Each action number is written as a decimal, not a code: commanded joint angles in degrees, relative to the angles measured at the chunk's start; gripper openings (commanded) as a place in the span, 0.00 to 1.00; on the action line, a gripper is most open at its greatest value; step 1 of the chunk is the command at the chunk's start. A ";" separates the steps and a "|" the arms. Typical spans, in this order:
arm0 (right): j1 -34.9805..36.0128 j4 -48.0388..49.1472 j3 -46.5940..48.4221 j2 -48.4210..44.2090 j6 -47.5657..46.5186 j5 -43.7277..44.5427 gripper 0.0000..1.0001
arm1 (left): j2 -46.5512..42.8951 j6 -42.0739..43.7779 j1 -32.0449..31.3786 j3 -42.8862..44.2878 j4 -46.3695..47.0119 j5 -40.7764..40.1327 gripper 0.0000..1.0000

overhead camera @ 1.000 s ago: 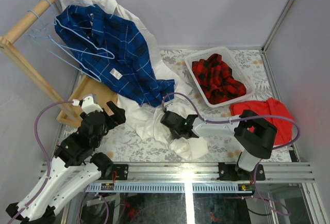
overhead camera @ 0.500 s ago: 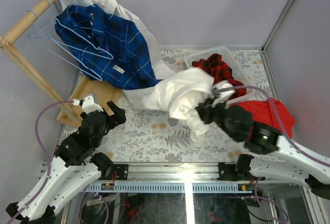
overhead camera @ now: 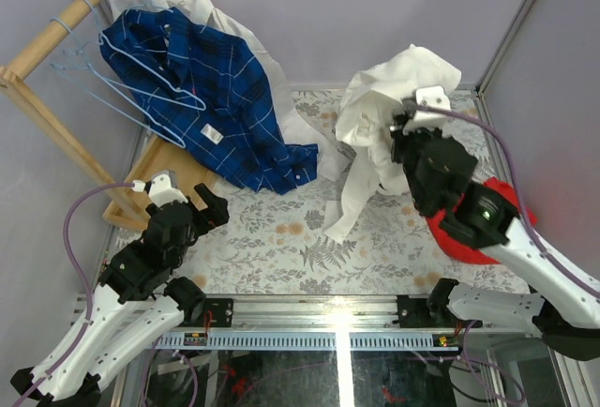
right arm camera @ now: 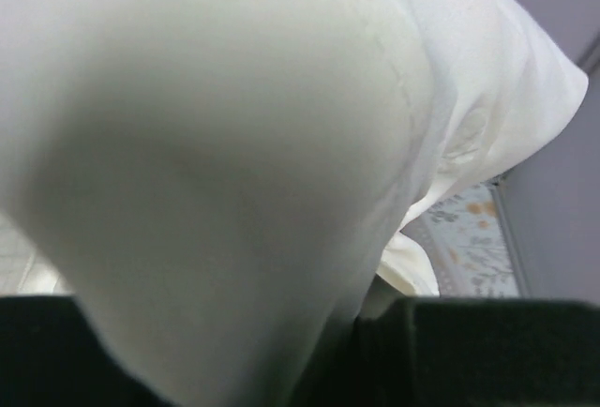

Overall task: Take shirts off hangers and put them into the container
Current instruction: Place the shirt in the bin.

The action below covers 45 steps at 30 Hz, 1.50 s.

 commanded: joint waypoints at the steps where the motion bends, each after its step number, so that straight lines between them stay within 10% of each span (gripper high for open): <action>1: -16.35 -4.95 8.35 7.79 2.00 -11.17 0.00 | -0.58 -0.72 0.20 1.66 0.46 -0.74 1.00; 11: -40.56 -5.11 13.23 26.42 11.27 -35.22 0.00 | -1.81 -0.89 0.09 1.60 0.53 -1.00 1.00; 16: -46.38 -5.68 12.50 39.13 15.36 -35.91 0.02 | -1.00 -0.70 0.15 1.63 0.54 -0.68 1.00; 23: -49.71 -16.46 12.76 60.42 15.44 -59.41 0.10 | -1.29 -0.72 0.19 1.56 0.61 -1.14 1.00; 30: -49.83 -16.20 10.30 52.90 13.70 -52.28 0.33 | -0.19 -0.57 0.17 1.56 0.65 -0.89 1.00; 37: -49.80 -19.99 14.82 38.48 13.64 -51.03 0.80 | -0.70 -0.68 0.23 1.55 0.58 -1.01 1.00; 45: -49.77 -17.07 3.91 21.56 20.09 -59.73 0.86 | -0.21 -0.53 0.20 1.61 0.66 -0.54 1.00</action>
